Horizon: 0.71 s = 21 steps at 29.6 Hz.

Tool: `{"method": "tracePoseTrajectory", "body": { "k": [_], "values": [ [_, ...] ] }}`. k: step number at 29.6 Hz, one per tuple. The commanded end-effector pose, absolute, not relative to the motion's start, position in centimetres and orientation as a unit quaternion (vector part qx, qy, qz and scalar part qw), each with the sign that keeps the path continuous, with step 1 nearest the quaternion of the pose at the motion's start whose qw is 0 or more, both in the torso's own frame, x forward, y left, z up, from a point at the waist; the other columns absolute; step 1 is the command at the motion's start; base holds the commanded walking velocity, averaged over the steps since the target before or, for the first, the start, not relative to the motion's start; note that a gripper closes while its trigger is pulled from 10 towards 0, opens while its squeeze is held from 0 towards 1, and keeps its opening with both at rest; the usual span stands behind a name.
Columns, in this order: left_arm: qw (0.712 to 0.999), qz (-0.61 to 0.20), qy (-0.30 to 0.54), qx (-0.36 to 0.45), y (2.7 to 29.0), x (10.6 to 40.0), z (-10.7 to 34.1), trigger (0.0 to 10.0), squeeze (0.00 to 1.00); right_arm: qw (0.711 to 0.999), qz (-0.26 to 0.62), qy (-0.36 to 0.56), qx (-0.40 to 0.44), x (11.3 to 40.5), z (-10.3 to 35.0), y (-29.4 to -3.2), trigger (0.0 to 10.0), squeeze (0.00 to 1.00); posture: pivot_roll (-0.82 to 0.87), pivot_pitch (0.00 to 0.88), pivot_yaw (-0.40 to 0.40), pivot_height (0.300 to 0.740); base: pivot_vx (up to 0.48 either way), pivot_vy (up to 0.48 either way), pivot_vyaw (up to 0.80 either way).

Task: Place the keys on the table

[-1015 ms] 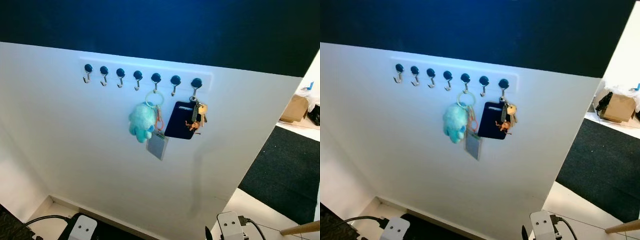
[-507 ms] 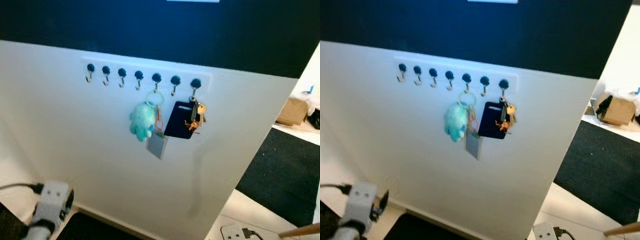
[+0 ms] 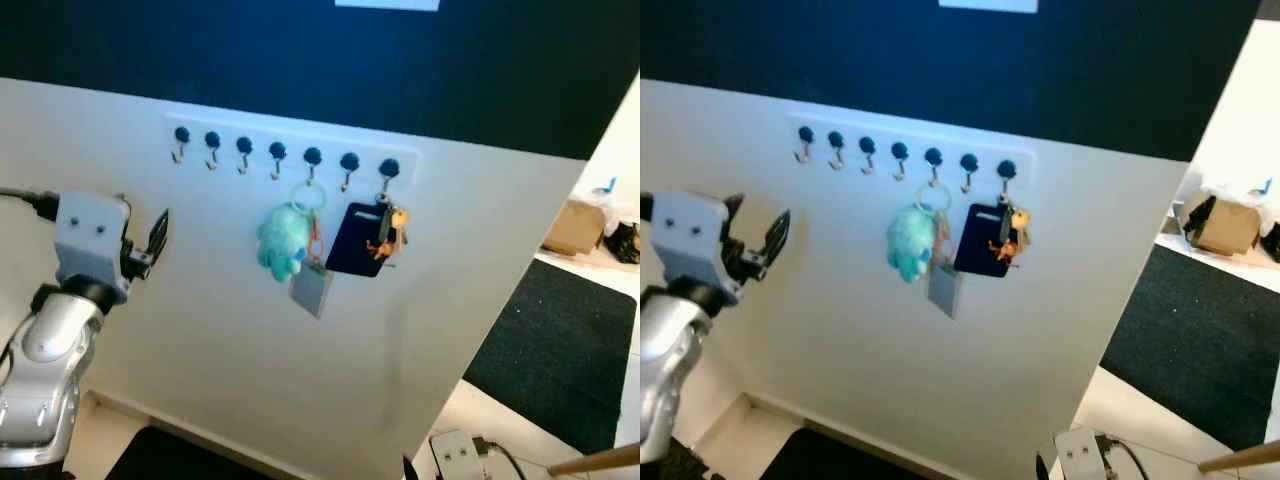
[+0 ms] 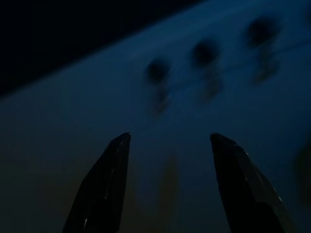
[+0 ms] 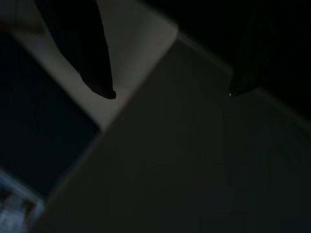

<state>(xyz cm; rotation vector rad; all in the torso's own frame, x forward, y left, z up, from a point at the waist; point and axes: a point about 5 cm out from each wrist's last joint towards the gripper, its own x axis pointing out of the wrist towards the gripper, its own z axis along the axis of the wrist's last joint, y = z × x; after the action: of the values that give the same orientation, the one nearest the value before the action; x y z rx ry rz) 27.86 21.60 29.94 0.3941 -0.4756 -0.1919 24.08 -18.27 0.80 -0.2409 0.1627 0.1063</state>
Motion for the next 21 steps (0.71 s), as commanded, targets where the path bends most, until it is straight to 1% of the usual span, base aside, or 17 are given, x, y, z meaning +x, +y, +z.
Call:
{"method": "tracePoseTrajectory", "body": {
  "k": [1, 2, 3, 5, 6, 7, 8, 9, 11, 13, 18, 21],
  "values": [
    [0.948, -0.127, -0.211, 0.199, 21.0, 27.8, 29.7, 10.0, 0.00, 0.989, 0.058, 0.067, -0.116, 24.0, 1.3, -18.0, 10.0, 0.00, 0.07, 0.112, 0.014, 0.740, 0.000, 0.000, 0.00],
    [0.948, -0.144, -0.208, 0.191, 20.6, 27.8, 29.9, 10.0, 0.00, 0.990, 0.060, 0.055, -0.114, 24.2, 1.8, -17.8, 10.0, 0.00, 0.07, 0.113, 0.017, 0.740, 0.000, 0.000, 0.00],
    [0.948, -0.144, -0.208, 0.191, 20.6, 27.8, 29.9, 10.0, 0.00, 0.990, 0.060, 0.055, -0.114, 24.2, 1.8, -17.8, 10.0, 0.00, 0.07, 0.113, 0.017, 0.740, 0.000, 0.000, 0.00],
    [0.943, -0.209, -0.203, 0.159, 19.1, 27.1, 30.7, 10.0, 0.00, 0.989, 0.085, 0.022, -0.115, 24.1, 3.1, -16.9, 10.0, 0.00, 0.07, 0.114, 0.021, 0.740, 0.000, 0.000, 0.00],
    [0.943, -0.209, -0.203, 0.159, 19.1, 27.1, 30.7, 10.0, 0.00, 0.989, 0.085, 0.022, -0.115, 24.1, 3.1, -16.9, 10.0, 0.00, 0.07, 0.114, 0.021, 0.740, 0.000, 0.000, 0.00],
    [0.933, -0.256, -0.194, 0.160, 17.8, 26.7, 30.9, 10.0, 0.00, 0.985, 0.118, -0.003, -0.128, 23.7, 3.9, -16.0, 10.0, 0.00, 0.06, 0.114, 0.027, 0.740, 0.000, 0.000, 0.00],
    [0.931, -0.265, -0.192, 0.161, 17.5, 26.6, 30.8, 10.0, 0.00, 0.980, 0.140, -0.016, -0.139, 23.4, 4.3, -15.4, 10.0, 0.00, 0.06, 0.114, 0.027, 0.740, 0.000, 0.000, 0.00],
    [0.931, -0.265, -0.192, 0.161, 17.5, 26.6, 30.8, 10.0, 0.00, 0.980, 0.140, -0.016, -0.139, 23.4, 4.3, -15.4, 10.0, 0.00, 0.06, 0.114, 0.027, 0.740, 0.000, 0.000, 0.00],
    [0.937, -0.265, -0.191, 0.125, 16.6, 27.3, 31.1, 10.0, 0.00, 0.967, 0.191, -0.068, -0.156, 22.9, 6.2, -13.6, 10.0, 0.00, 0.06, 0.115, 0.029, 0.740, 0.000, 0.000, 0.00],
    [0.937, -0.268, -0.192, 0.113, 16.2, 27.6, 31.4, 10.0, 0.00, 0.964, 0.198, -0.085, -0.155, 22.9, 7.1, -13.1, 10.0, 0.00, 0.06, 0.114, 0.029, 0.740, 0.000, 0.000, 0.00],
    [0.938, -0.268, -0.183, 0.119, 15.4, 28.3, 31.3, 10.0, 0.00, 0.962, 0.201, -0.119, -0.140, 23.4, 9.1, -12.1, 10.0, 0.00, 0.06, 0.112, 0.034, 0.740, 0.000, 0.000, 0.00],
    [0.942, -0.273, -0.145, 0.128, 14.8, 29.0, 30.3, 10.0, 0.00, 0.958, 0.204, -0.169, -0.108, 24.0, 12.5, -10.6, 10.0, 0.00, 0.05, 0.110, 0.042, 0.740, 0.000, 0.000, 0.00]
  ]
}}
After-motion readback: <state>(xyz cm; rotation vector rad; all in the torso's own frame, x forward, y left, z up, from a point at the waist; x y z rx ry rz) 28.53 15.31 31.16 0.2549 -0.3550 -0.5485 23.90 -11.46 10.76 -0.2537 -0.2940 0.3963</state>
